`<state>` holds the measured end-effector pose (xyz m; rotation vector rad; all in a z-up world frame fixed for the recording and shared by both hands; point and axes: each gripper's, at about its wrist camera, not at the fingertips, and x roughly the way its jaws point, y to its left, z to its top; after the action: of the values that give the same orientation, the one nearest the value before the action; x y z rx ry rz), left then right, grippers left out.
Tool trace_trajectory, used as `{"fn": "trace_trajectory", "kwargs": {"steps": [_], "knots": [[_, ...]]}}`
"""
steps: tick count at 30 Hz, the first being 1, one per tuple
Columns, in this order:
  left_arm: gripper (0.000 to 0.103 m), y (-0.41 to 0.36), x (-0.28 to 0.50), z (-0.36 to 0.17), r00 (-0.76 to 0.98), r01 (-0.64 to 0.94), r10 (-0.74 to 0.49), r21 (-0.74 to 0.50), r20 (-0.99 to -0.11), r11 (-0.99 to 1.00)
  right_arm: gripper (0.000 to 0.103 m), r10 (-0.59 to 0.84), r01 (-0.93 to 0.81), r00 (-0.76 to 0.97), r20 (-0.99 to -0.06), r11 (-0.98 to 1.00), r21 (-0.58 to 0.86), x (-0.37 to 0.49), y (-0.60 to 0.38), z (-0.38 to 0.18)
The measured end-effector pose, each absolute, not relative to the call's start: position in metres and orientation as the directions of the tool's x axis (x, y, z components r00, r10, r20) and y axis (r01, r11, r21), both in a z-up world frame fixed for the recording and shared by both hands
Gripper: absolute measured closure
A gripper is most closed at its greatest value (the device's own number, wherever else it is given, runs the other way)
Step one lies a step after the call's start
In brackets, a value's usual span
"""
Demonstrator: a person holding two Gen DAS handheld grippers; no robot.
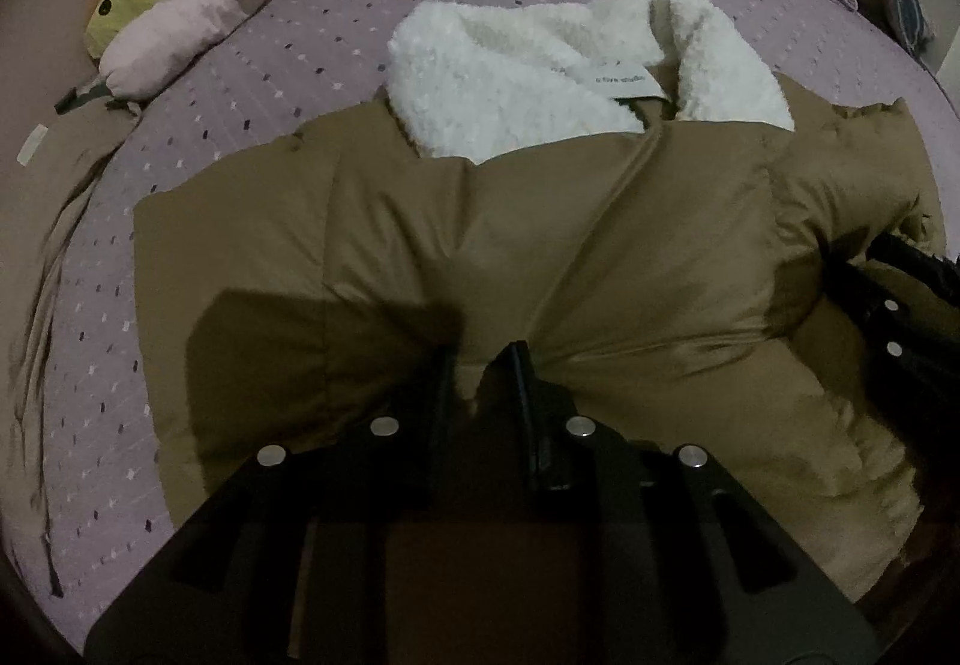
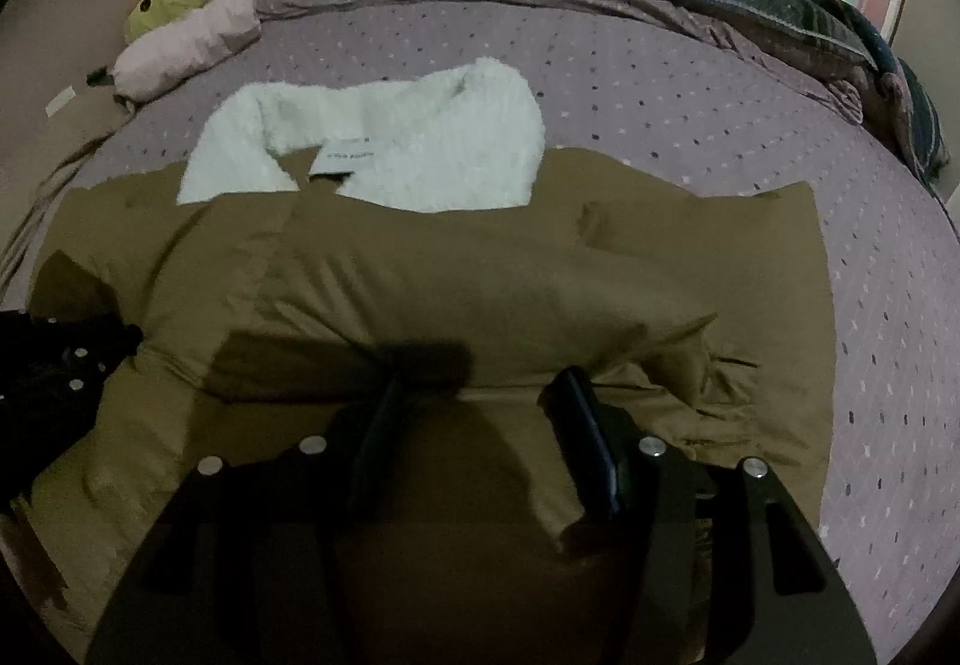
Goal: Fold large clothes
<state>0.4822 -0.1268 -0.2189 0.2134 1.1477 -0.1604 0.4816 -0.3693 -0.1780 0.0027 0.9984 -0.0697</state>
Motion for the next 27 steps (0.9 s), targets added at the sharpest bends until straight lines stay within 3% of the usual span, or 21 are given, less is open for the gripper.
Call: {"fn": "trace_trajectory", "kwargs": {"steps": [6, 27], "knots": [[0.085, -0.133, 0.489, -0.227, 0.383, 0.248, 0.019, 0.123, -0.924, 0.961, 0.048, -0.063, 0.055, 0.495, -0.866, 0.998, -0.041, 0.495, -0.368, -0.189], [0.085, -0.132, 0.507, -0.244, 0.388, 0.261, -0.021, 0.088, -0.921, 0.961, 0.048, -0.081, 0.046, 0.488, -0.869, 0.997, -0.067, 0.504, -0.365, -0.195]]}}
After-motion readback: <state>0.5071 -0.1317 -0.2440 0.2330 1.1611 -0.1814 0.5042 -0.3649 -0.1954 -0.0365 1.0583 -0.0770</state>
